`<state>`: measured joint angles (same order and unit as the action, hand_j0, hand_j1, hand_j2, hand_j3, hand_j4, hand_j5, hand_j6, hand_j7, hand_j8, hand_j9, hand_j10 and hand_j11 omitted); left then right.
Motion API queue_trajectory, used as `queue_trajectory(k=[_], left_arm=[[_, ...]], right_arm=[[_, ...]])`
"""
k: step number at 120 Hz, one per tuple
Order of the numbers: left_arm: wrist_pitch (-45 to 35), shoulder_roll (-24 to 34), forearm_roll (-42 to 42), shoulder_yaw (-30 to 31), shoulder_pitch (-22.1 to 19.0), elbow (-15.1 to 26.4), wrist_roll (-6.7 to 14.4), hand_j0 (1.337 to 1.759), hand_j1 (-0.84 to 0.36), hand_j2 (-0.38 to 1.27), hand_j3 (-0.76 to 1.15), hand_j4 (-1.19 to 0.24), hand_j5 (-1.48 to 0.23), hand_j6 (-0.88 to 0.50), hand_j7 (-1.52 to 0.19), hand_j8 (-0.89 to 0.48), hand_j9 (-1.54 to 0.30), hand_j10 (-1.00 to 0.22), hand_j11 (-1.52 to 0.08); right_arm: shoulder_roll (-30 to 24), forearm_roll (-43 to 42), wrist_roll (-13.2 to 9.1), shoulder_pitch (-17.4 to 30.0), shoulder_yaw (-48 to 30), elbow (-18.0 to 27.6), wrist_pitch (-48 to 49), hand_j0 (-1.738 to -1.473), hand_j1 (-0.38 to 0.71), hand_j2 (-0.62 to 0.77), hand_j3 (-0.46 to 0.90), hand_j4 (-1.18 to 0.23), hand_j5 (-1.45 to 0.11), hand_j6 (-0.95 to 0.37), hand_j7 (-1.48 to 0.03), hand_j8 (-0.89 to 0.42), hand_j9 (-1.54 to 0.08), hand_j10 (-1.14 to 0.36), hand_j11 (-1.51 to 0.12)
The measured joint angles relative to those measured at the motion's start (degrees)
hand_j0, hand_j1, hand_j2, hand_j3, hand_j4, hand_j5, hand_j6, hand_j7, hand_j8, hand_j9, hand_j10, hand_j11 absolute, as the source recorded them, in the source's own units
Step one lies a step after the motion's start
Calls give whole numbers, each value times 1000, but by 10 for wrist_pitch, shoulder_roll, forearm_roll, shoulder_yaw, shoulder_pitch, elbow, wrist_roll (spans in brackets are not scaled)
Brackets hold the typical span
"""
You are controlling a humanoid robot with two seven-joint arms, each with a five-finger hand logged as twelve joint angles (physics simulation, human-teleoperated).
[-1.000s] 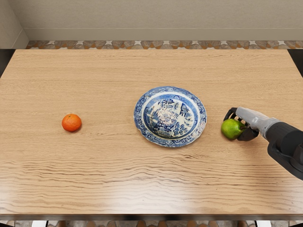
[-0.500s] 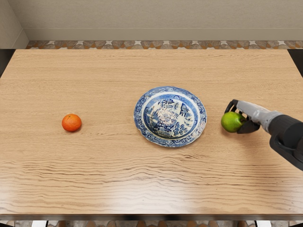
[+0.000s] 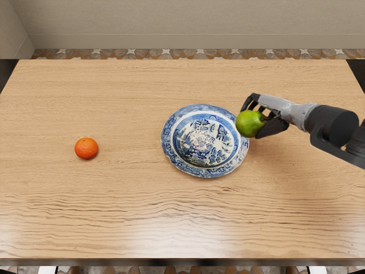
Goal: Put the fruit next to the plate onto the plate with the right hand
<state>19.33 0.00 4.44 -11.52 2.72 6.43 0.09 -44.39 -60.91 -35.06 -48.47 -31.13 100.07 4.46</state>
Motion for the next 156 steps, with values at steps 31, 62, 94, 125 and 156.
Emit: queue_trajectory(k=[31,62,94,125,156], left_arm=[[0,0,0,1,-1,-1,0,1658,324,4,0,-21,-27,-21,-27,-21,-27,-21,-27],[0,0,0,1,0,-2,0,1658,324,4,0,-21,-27,-21,-27,-21,-27,-21,-27],[0,0,0,1,0,-3,0,1658,324,4,0,-21,-27,-21,-27,-21,-27,-21,-27],[0,0,0,1,0,-2,0,1658,325,4,0,-21,-27,-21,-27,-21,-27,-21,-27],[0,0,0,1,-3,-3,0,1658,325,4,0,-21,-27,-21,-26,-21,-26,-21,-26]], right_arm=[[83,38,1,-64,8,-30,9,-1630,428,186,1,46,-1296,11,-1116,-91,-1271,-765,-1323],[166,42,1,-108,43,-109,8,-1629,426,182,1,28,-1297,23,-1129,-95,-1267,-792,-1316],[209,35,1,-115,64,-159,2,-1636,316,228,0,-45,-1114,-54,-965,-128,-1071,-685,-1107],[230,29,1,-124,68,-160,-7,-1652,-162,65,0,-12,-315,-16,-272,-36,-303,-199,-312],[197,143,1,-128,50,-114,-7,-1656,-297,19,0,-5,-89,-6,-77,-11,-86,-57,-88]])
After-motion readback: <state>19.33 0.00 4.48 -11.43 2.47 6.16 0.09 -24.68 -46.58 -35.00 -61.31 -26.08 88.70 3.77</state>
